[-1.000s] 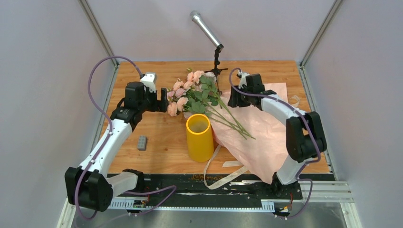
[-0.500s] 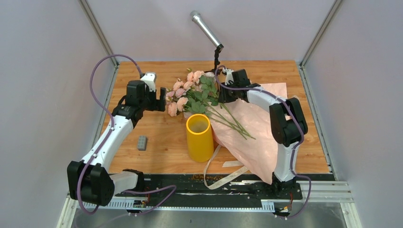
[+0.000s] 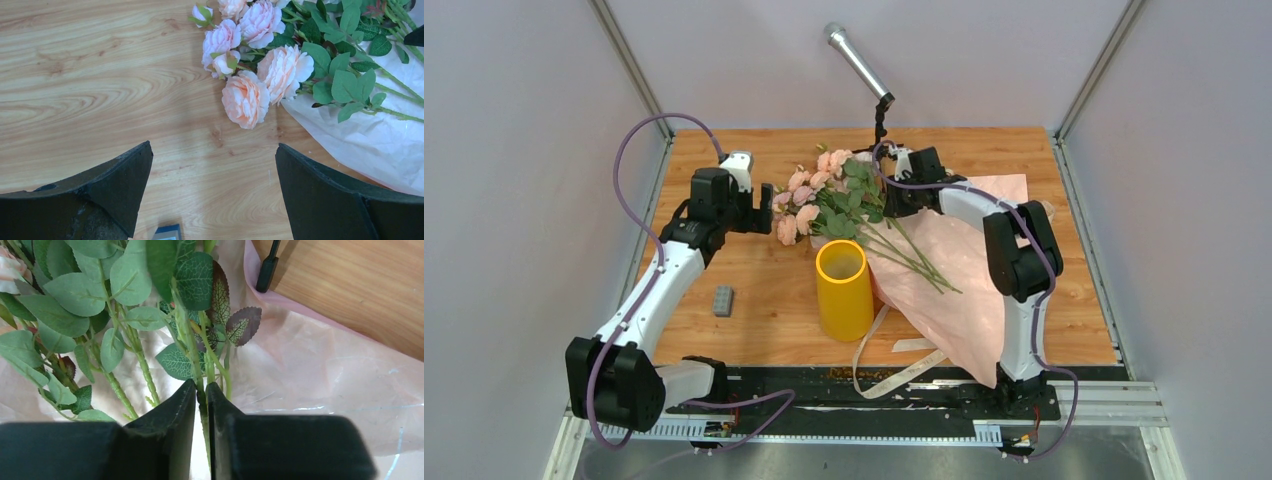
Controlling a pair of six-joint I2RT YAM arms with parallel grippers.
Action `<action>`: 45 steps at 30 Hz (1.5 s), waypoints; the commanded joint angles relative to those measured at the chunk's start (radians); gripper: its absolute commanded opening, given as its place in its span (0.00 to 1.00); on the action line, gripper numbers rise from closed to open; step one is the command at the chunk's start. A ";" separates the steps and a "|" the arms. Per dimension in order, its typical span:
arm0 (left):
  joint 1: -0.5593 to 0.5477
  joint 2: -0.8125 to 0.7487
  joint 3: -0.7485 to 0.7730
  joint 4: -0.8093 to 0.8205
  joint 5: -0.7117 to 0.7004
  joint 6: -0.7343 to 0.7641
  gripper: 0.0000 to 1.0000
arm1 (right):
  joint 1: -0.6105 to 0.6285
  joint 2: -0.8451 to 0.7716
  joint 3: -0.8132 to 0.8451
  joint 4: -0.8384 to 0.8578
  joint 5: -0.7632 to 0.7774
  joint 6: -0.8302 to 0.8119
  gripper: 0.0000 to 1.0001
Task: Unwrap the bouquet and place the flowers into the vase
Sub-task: Pick up the fake flower from the wrapping paper.
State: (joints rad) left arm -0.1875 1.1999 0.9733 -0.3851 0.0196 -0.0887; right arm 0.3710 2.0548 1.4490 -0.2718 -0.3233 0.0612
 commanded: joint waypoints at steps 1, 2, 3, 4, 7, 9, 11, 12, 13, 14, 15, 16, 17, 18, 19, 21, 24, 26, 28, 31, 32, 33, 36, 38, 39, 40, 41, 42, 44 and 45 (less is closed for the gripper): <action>0.008 0.002 0.040 0.014 0.000 -0.002 1.00 | 0.006 0.016 0.058 0.022 0.011 -0.026 0.09; 0.008 0.001 0.040 0.014 0.000 -0.002 1.00 | 0.005 0.016 0.060 0.022 0.008 -0.028 0.02; 0.008 0.001 0.040 0.013 -0.002 -0.002 1.00 | 0.005 0.014 0.062 0.021 0.007 -0.027 0.00; 0.008 -0.001 0.039 0.012 -0.003 -0.002 1.00 | 0.005 0.010 0.064 0.021 0.005 -0.027 0.00; 0.008 -0.004 0.036 0.012 -0.008 -0.002 1.00 | 0.005 -0.012 0.062 0.020 -0.009 -0.029 0.00; 0.008 -0.007 0.034 0.014 -0.009 -0.003 1.00 | 0.005 -0.032 0.059 0.021 -0.026 -0.041 0.00; 0.008 -0.012 0.031 0.018 -0.006 -0.005 1.00 | 0.005 -0.055 0.055 0.022 -0.031 -0.053 0.00; 0.008 -0.016 0.031 0.020 -0.005 -0.004 1.00 | 0.006 -0.067 0.052 0.022 -0.030 -0.056 0.00; 0.008 -0.018 0.028 0.025 0.000 -0.004 1.00 | 0.006 -0.080 0.047 0.022 -0.031 -0.057 0.00; 0.009 -0.024 0.027 0.029 0.004 -0.005 1.00 | 0.006 -0.096 0.040 0.024 -0.030 -0.056 0.00; 0.009 -0.028 0.021 0.038 0.017 -0.004 1.00 | 0.006 -0.115 0.031 0.027 -0.031 -0.055 0.00; 0.008 -0.038 0.016 0.050 0.038 -0.002 1.00 | 0.006 -0.135 0.019 0.037 -0.031 -0.051 0.00; 0.008 -0.046 0.014 0.057 0.057 0.010 1.00 | 0.006 -0.166 0.006 0.048 -0.032 -0.045 0.00; 0.008 -0.049 0.009 0.067 0.102 0.019 1.00 | 0.004 -0.189 -0.010 0.066 -0.032 -0.037 0.00; 0.008 -0.058 0.006 0.071 0.121 0.030 1.00 | 0.003 -0.216 -0.030 0.089 -0.030 -0.030 0.00; 0.008 -0.075 -0.006 0.091 0.157 0.038 1.00 | 0.000 -0.265 -0.071 0.126 -0.031 -0.013 0.00; 0.008 -0.099 -0.024 0.125 0.155 0.043 1.00 | -0.012 -0.332 -0.104 0.158 -0.052 0.012 0.00; 0.008 -0.106 -0.024 0.136 0.137 0.047 1.00 | -0.020 -0.378 -0.126 0.178 -0.067 0.029 0.00; 0.008 -0.108 -0.019 0.146 0.127 0.053 1.00 | -0.024 -0.427 -0.147 0.195 -0.080 0.047 0.00; 0.008 -0.108 -0.004 0.157 0.107 0.048 1.00 | -0.025 -0.522 -0.178 0.211 -0.098 0.072 0.00; 0.008 -0.106 0.005 0.154 0.099 0.040 1.00 | -0.025 -0.558 -0.188 0.223 -0.103 0.081 0.00; 0.008 -0.104 0.033 0.127 0.076 0.031 1.00 | -0.025 -0.593 -0.199 0.233 -0.109 0.091 0.00; 0.008 -0.084 0.135 0.028 0.022 -0.011 1.00 | -0.024 -0.704 -0.222 0.261 -0.192 0.103 0.00; 0.008 -0.078 0.193 -0.019 -0.009 -0.012 1.00 | -0.018 -0.772 -0.234 0.300 -0.257 0.126 0.00; 0.009 -0.078 0.206 -0.022 -0.015 -0.010 1.00 | -0.012 -0.809 -0.244 0.329 -0.277 0.140 0.00; 0.008 -0.079 0.204 -0.014 -0.016 -0.005 1.00 | -0.007 -0.846 -0.255 0.353 -0.289 0.155 0.00; 0.008 -0.084 0.186 0.011 -0.017 -0.005 1.00 | 0.001 -0.880 -0.266 0.377 -0.291 0.171 0.00; 0.009 -0.087 0.158 0.041 -0.017 -0.008 1.00 | 0.011 -0.914 -0.276 0.415 -0.292 0.189 0.00; 0.008 -0.091 0.112 0.080 -0.014 -0.015 1.00 | 0.031 -0.969 -0.284 0.462 -0.278 0.209 0.00; 0.008 -0.092 0.100 0.086 -0.012 -0.015 1.00 | 0.053 -0.998 -0.283 0.480 -0.268 0.221 0.00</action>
State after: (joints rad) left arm -0.1860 1.1114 1.1297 -0.3370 0.0257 -0.0860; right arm 0.3801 1.1473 1.1778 0.0399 -0.5564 0.2142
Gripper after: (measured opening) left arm 0.998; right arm 0.042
